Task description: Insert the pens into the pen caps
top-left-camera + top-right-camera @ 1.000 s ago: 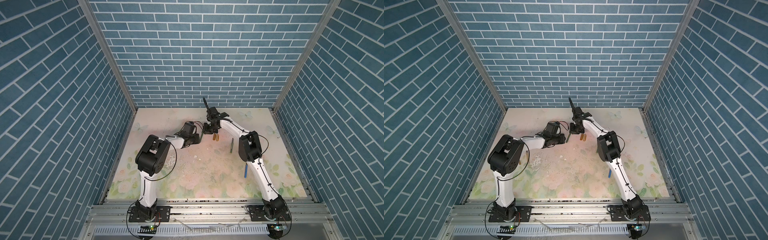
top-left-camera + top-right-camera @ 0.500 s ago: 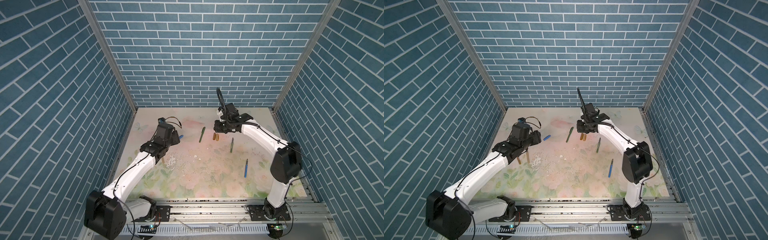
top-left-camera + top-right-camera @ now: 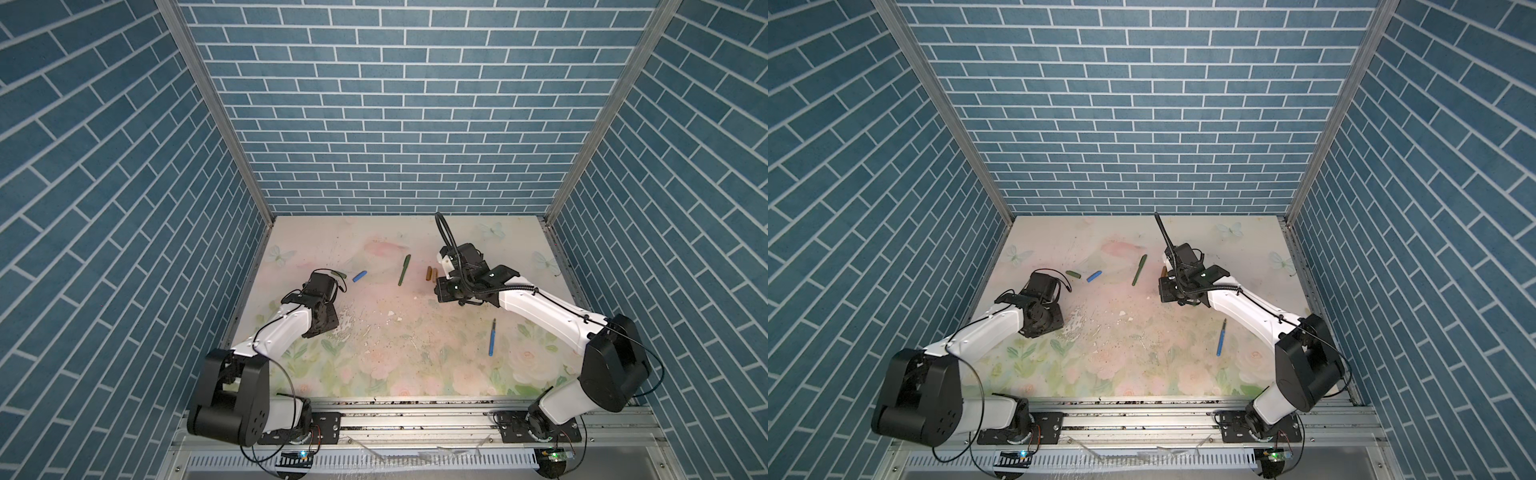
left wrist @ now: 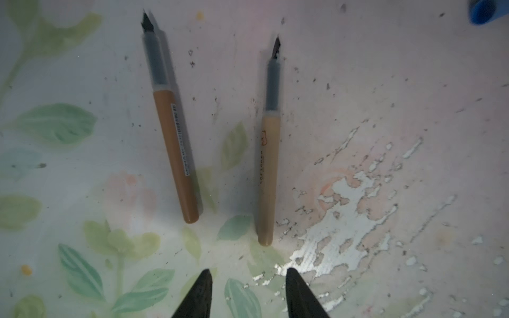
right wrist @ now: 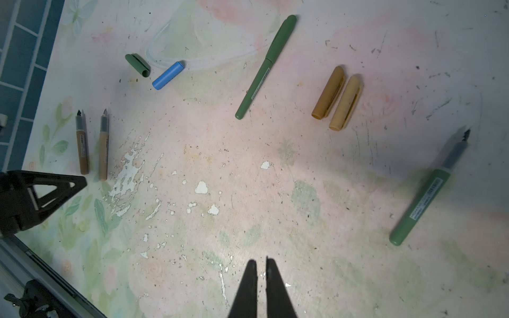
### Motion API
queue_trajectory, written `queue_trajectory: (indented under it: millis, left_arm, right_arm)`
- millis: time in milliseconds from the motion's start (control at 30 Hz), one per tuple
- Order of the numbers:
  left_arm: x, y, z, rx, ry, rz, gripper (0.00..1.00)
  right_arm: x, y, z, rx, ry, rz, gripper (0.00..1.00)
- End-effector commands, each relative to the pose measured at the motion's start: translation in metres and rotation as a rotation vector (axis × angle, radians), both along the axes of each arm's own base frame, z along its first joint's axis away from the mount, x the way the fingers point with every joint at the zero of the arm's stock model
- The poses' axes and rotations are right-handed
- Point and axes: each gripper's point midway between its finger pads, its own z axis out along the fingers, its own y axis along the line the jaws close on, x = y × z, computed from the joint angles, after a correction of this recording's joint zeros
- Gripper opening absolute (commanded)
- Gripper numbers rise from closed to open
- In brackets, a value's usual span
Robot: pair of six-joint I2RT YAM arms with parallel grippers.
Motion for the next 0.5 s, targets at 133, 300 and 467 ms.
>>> queue_trajectory:
  millis: [133,300,467]
  left_arm:
    - [0.019,0.003,-0.010,-0.008,0.025,-0.011,0.35]
    - [0.031,0.004,-0.012,-0.011,0.024,-0.017,0.35]
    - [0.036,0.005,-0.025,-0.017,0.065,-0.019,0.29]
  right_arm:
    - [-0.002,0.002,0.023,0.061,-0.067,0.011,0.06]
    - [-0.002,0.004,0.022,0.059,-0.063,0.016,0.06]
    - [-0.002,0.005,0.024,0.064,-0.068,0.021,0.05]
